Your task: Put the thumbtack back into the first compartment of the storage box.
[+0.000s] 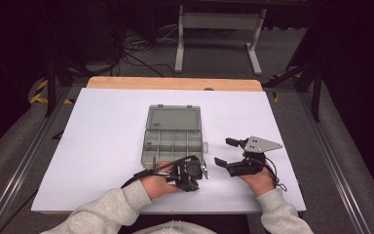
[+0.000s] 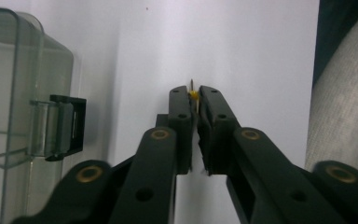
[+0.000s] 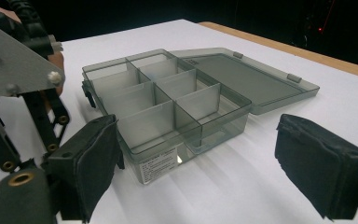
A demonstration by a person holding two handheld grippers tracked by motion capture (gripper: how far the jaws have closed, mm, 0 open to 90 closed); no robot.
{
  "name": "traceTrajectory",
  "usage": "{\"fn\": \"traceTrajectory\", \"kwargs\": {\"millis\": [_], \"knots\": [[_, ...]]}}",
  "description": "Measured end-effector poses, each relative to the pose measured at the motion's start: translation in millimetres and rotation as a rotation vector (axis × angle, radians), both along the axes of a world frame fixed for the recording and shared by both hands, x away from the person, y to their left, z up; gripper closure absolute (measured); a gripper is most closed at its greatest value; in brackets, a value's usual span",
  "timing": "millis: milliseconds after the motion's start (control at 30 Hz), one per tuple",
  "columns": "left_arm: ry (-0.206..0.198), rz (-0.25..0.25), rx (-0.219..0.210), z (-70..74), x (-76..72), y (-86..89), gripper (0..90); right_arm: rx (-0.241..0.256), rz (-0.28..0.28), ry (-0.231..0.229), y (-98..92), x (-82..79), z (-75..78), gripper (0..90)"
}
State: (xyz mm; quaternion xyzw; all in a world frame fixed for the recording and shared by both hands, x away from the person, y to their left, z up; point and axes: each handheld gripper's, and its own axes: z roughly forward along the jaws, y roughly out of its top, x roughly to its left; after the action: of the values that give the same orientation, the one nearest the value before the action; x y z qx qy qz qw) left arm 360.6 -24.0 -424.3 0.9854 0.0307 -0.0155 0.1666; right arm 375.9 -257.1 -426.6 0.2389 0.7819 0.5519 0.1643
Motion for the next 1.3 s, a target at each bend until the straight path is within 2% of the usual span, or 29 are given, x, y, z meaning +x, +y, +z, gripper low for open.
{"fn": "traceTrajectory", "kwargs": {"millis": [167,200,533,733,900,1300], "knots": [[-0.004,0.001,0.002,2.2,-0.4,0.8,84.1,0.001,-0.001,0.001,-0.1,0.0,0.1,13.9],[0.004,0.007,-0.013,3.6,-0.4,2.0,84.1,0.002,-0.001,0.001,-0.2,0.1,0.1,13.9],[-0.016,-0.011,-0.017,17.8,0.2,6.0,84.1,0.002,-0.001,0.002,0.1,0.1,0.0,13.9],[-0.020,-0.001,-0.024,23.1,-0.1,8.6,84.1,0.001,-0.001,0.002,0.1,0.1,-0.1,13.9],[-0.014,-0.002,-0.025,27.6,1.5,11.1,84.1,0.001,0.000,0.003,0.1,0.2,-0.3,13.9],[0.009,0.026,-0.060,42.3,9.7,23.7,84.1,-0.002,0.002,0.003,0.6,0.2,-0.6,13.9]]}}
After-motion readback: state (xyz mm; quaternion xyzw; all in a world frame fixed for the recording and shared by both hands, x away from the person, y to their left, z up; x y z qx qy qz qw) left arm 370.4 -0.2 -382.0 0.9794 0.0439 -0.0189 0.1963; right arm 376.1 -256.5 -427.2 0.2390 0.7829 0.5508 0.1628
